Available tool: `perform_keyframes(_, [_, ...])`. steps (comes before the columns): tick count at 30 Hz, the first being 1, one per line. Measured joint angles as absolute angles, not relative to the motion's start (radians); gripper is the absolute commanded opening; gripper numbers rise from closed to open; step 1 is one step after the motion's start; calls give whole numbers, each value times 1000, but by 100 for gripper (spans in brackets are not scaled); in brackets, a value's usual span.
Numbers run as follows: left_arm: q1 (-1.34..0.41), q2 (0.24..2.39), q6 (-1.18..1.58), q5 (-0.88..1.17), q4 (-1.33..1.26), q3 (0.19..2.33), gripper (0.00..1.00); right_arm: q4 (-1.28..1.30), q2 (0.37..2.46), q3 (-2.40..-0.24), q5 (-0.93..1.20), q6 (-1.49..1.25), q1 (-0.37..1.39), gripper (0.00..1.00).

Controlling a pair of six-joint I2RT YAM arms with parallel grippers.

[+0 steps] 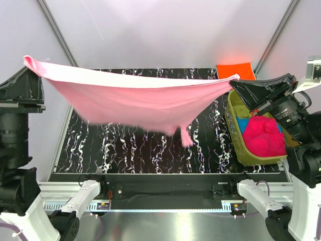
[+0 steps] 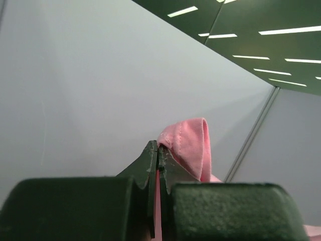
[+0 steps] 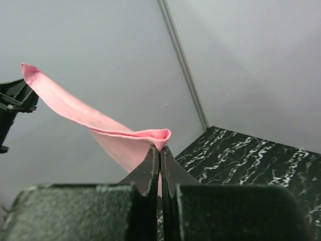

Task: Fold and stack the t-shirts
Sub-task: Flatten the tshirt out

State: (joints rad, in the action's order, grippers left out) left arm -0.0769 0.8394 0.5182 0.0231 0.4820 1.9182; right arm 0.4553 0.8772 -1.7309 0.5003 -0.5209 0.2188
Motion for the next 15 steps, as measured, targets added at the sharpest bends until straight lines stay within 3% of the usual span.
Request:
perform_keyframes(9, [-77,907,470,-78,484,1895,0,319,883,-1584,512,-629,219,0])
perform_keyframes(15, [-77,1255,450,-33,368,1856,0,286,904,-1244,389,-623,219,0])
